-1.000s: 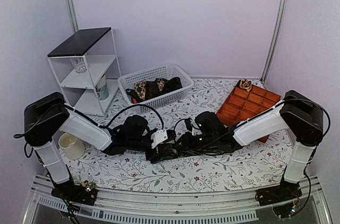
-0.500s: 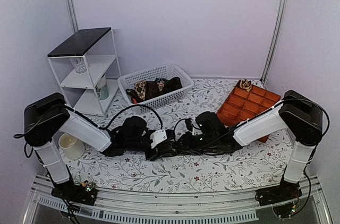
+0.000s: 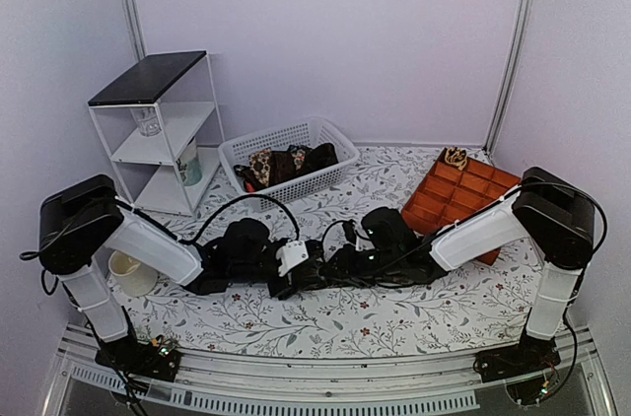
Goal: Roll the ties
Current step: Roll the tie at the center of the board.
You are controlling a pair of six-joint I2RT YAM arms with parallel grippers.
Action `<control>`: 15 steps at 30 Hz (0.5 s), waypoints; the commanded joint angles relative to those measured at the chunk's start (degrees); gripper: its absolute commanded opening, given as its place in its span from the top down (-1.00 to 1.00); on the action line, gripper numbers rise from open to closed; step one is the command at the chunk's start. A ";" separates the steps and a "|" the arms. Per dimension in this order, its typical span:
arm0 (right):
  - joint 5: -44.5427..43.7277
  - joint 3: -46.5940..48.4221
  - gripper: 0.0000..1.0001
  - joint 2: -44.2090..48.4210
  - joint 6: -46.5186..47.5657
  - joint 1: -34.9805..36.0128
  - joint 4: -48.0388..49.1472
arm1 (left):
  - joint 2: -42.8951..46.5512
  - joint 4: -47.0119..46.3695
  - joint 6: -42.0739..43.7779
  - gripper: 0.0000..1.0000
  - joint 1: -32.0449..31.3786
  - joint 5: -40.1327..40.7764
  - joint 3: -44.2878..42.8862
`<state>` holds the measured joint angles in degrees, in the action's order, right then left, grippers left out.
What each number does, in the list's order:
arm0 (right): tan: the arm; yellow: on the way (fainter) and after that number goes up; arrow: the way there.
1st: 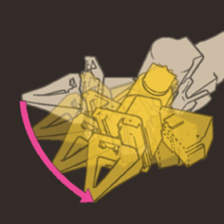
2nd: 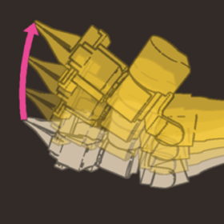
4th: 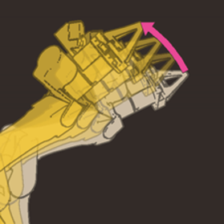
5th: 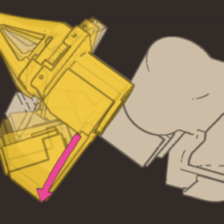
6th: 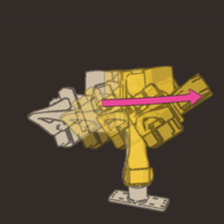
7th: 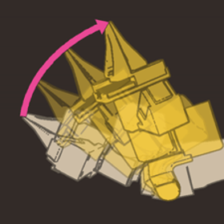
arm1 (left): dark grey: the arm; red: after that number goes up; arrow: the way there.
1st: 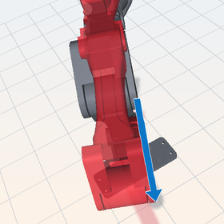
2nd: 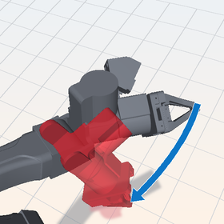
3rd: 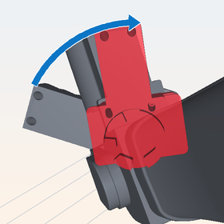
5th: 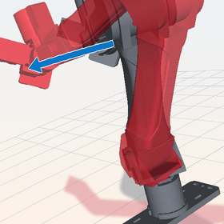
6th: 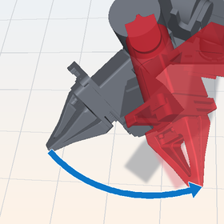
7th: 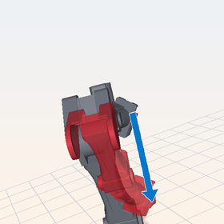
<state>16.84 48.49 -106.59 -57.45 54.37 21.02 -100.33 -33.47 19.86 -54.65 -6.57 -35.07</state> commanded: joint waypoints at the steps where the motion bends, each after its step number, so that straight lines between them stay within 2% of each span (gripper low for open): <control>1: 0.11 2.52 0.47 -2.76 0.34 -0.40 -0.58 | 6.12 1.52 -0.95 -0.47 -1.78 -1.04 1.63; 6: -0.78 2.48 0.52 -2.99 1.52 -0.45 -2.31 | 12.45 4.93 -5.09 -0.49 -1.81 -2.16 4.58; 9: -1.52 2.04 0.52 -3.55 1.38 -0.41 -2.46 | 15.79 6.26 -9.20 -0.34 -1.64 -3.31 5.93; 10: -1.59 2.11 0.52 -3.81 1.31 -0.45 -2.54 | 16.90 4.10 -10.43 -0.23 -1.43 -3.95 7.70; 13: -2.32 2.38 0.53 -4.46 1.51 -0.47 -2.91 | 19.15 -2.64 -18.33 0.35 1.20 -3.96 13.00; 15: -3.09 2.15 0.53 -4.43 1.56 -0.46 -3.21 | 19.82 -2.61 -26.16 0.54 4.70 -4.07 13.90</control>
<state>16.14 50.30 -108.75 -56.73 54.28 20.01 -81.97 -32.86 7.55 -54.30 -9.63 -24.38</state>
